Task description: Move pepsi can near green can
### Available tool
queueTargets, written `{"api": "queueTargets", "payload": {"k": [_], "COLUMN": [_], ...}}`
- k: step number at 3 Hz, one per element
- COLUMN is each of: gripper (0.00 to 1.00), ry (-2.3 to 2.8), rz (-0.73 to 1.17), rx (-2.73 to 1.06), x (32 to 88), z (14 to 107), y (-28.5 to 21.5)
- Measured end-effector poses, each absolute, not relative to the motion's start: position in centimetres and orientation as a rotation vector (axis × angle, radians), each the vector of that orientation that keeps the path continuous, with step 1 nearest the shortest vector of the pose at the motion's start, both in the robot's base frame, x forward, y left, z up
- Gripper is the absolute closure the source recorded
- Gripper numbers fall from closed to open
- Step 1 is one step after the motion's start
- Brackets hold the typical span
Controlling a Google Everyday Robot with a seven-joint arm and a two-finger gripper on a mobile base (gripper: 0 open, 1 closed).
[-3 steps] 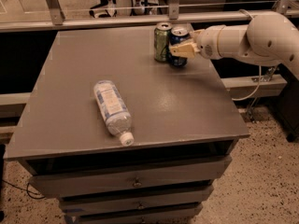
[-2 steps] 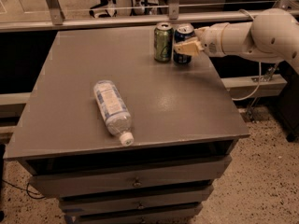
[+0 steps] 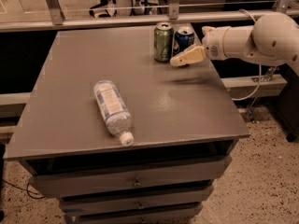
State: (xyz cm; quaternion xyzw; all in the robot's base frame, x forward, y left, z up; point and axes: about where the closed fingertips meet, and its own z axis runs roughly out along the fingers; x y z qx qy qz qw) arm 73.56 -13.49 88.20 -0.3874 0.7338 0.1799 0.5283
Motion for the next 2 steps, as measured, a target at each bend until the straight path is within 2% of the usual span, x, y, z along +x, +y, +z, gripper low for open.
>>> {"api": "queueTargets", "payload": {"k": [2], "gripper": [0.0], "ry": [1.713], "rz": [0.416], "rx": [-0.902], "x": [68.4], "z": [92.5], "y": [-17.7]}}
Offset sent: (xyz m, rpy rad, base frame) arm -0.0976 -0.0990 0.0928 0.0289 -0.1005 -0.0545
